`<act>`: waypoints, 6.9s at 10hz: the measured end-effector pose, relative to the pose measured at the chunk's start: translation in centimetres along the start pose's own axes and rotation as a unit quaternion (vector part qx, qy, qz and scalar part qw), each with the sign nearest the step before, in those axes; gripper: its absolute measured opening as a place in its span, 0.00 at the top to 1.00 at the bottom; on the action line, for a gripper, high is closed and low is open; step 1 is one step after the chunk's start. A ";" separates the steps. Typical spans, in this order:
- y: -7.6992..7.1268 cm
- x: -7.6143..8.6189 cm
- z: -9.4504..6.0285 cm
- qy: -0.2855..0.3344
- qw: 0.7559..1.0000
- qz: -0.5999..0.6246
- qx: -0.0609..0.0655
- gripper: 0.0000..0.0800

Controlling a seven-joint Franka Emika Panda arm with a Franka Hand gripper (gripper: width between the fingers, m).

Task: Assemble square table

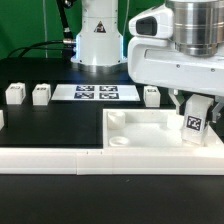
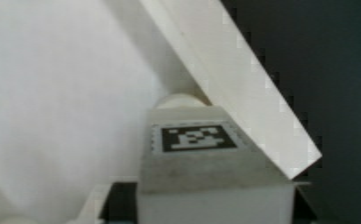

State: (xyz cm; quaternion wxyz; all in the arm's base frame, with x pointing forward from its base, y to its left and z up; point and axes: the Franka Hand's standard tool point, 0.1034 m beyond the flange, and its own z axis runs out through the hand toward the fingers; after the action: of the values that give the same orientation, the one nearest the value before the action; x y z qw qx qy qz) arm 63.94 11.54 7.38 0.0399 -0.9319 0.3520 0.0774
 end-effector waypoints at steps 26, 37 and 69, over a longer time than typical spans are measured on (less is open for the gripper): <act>-0.2 0.2 -0.6 0.062 0.943 -0.328 0.008 0.63; 0.9 0.3 -0.4 0.012 0.951 0.307 0.042 0.63; 0.2 -0.7 0.4 0.020 0.934 0.355 0.048 0.63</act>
Offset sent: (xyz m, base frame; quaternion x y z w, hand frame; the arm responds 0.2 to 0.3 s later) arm -0.0128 -0.0166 0.0036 -0.0087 0.0164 0.4203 0.9072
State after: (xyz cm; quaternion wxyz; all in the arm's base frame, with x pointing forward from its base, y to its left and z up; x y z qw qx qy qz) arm 63.27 11.91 7.09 0.0473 -0.7449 0.6635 0.0511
